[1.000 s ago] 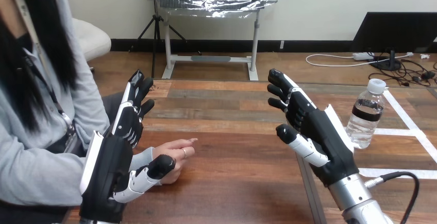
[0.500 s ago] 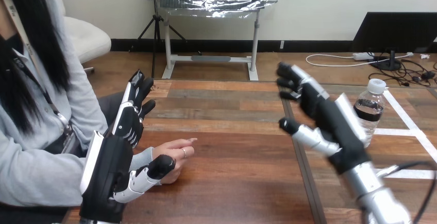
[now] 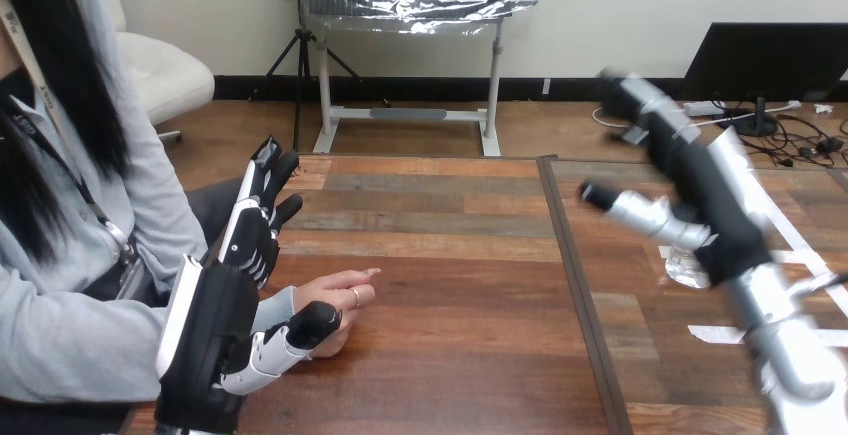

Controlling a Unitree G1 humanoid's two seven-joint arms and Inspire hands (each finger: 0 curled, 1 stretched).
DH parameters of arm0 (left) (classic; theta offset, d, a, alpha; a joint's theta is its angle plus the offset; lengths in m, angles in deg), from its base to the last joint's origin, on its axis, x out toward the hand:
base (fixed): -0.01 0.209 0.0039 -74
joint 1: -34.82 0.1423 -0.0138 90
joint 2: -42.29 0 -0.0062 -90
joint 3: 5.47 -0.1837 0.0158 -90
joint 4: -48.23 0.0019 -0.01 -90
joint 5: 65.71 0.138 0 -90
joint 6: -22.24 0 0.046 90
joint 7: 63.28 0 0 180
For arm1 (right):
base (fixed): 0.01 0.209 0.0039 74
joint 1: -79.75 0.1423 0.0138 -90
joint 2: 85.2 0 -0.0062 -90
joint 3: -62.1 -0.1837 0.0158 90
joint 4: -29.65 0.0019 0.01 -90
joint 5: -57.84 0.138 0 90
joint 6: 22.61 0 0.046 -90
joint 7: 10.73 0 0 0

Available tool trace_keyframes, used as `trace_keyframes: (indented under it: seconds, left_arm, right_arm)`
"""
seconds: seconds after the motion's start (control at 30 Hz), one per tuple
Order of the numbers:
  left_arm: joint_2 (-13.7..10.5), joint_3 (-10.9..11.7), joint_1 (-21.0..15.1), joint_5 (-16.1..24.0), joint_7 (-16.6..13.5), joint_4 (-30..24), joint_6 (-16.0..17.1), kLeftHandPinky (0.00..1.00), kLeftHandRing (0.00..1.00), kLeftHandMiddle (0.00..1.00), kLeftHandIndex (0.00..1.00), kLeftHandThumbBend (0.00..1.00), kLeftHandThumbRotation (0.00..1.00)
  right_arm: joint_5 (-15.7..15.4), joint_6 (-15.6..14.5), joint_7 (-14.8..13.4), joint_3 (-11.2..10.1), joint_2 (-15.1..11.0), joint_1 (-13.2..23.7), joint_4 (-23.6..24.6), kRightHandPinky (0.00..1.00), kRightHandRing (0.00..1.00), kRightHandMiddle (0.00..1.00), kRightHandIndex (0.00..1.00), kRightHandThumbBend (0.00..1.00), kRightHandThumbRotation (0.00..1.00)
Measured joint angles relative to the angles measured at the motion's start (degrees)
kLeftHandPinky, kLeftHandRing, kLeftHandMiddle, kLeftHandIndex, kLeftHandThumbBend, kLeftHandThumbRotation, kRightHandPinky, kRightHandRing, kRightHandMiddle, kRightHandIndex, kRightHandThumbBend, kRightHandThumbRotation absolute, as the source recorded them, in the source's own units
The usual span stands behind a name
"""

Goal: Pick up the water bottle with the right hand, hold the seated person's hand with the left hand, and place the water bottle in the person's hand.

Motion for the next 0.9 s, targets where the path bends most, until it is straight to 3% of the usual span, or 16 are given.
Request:
trace_keyframes:
  seconds: [0.43,0.9]
  left_arm:
    - [0.0,0.0,0.1,0.1,-0.1,0.0,0.0,0.93,0.99,1.0,1.0,1.0,0.76]
    - [0.1,0.0,0.1,0.4,-0.4,0.0,0.0,0.93,0.99,1.0,1.0,1.0,0.77]
  right_arm:
    - [-4.4,-3.0,-8.6,-0.8,-5.5,6.1,-1.7,0.88,0.9,0.89,0.88,1.0,0.56]
    - [-7.5,-5.0,-14.7,-1.0,-9.0,12.7,-3.7,0.91,0.9,0.87,0.88,1.0,0.49]
